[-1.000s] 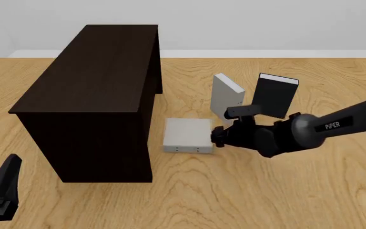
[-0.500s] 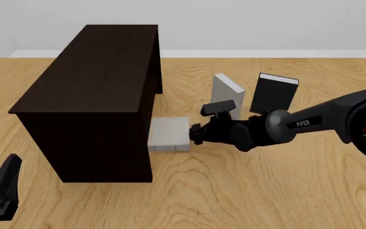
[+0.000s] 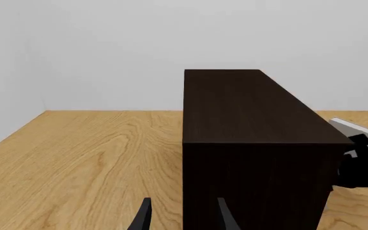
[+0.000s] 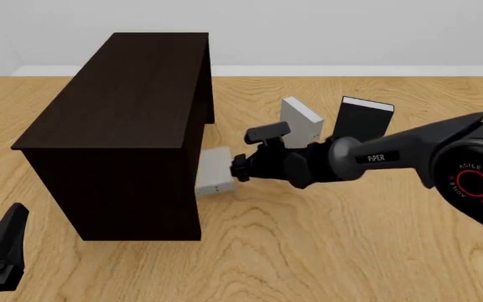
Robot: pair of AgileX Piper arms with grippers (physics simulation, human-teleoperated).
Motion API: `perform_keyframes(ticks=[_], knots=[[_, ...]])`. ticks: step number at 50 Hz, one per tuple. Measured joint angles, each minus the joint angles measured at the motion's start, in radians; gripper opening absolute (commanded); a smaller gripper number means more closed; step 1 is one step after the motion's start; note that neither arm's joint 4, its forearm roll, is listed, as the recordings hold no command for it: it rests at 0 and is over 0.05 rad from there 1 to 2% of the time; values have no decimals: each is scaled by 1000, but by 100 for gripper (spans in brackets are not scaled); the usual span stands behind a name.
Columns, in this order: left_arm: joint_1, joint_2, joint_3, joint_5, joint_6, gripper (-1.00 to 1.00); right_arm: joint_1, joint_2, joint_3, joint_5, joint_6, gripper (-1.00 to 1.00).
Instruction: Pick up the book on the right and place it under the cabinet shelf.
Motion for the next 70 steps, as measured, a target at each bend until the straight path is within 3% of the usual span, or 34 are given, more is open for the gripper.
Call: perform_keyframes(ticks=[37,56,70], knots=[[0,0,0,0,0,100,35,49,-112,52,-9,100],[0,0,0,0,0,100,-1,55,-64,49,26,100],[0,0,0,0,0,100,-22,3,-1,36,12,100]])
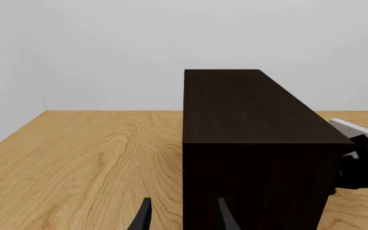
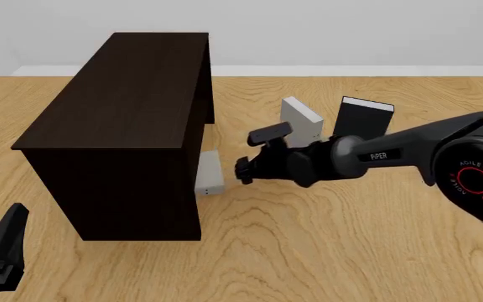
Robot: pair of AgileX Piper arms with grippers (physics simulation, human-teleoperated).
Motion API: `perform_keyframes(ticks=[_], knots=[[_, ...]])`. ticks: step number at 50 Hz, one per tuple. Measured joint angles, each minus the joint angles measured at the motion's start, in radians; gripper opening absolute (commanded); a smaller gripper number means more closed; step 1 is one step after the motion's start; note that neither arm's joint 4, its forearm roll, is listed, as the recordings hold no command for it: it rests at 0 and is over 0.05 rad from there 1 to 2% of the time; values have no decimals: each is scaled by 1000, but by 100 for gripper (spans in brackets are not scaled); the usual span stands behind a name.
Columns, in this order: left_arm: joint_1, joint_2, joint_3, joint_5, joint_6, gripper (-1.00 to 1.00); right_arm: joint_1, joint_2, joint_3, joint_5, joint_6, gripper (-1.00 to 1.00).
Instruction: Pick up the book on the right and place it under the cabinet shelf.
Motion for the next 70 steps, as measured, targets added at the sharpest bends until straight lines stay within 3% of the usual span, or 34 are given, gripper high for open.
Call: perform_keyframes(ticks=[38,70], knots=[[0,0,0,0,0,100,-29,-419,274,-35,-171,100],[1,-1,0,-2,0,100,56,-715,546,-181,-237,100]])
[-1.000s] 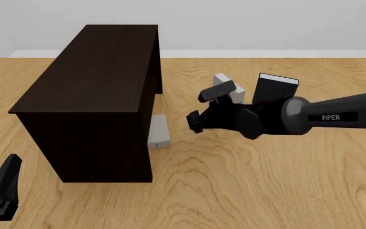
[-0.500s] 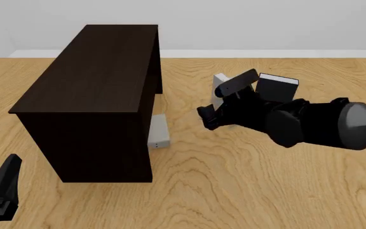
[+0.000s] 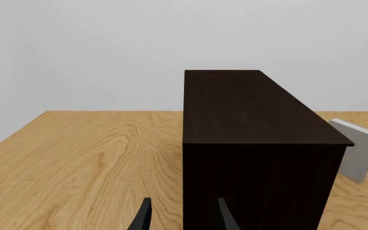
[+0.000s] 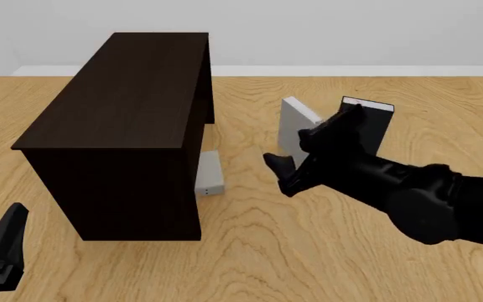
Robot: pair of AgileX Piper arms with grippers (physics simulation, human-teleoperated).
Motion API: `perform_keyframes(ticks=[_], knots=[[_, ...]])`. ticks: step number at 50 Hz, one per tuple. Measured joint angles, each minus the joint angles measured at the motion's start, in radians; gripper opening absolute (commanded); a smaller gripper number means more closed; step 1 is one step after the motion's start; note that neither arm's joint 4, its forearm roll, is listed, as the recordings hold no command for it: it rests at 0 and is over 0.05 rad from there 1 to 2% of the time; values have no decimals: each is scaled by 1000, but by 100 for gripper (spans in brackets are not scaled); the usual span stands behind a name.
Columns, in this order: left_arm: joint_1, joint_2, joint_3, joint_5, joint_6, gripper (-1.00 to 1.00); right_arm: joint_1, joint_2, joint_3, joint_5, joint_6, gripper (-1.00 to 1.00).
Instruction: Pick up the book on the right and place it under the cabinet shelf.
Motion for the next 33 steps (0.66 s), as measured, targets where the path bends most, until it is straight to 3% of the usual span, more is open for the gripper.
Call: perform_keyframes(ticks=[33], knots=[[2,0,0,-6,0,100,49,-113,357,-269,-122,100]])
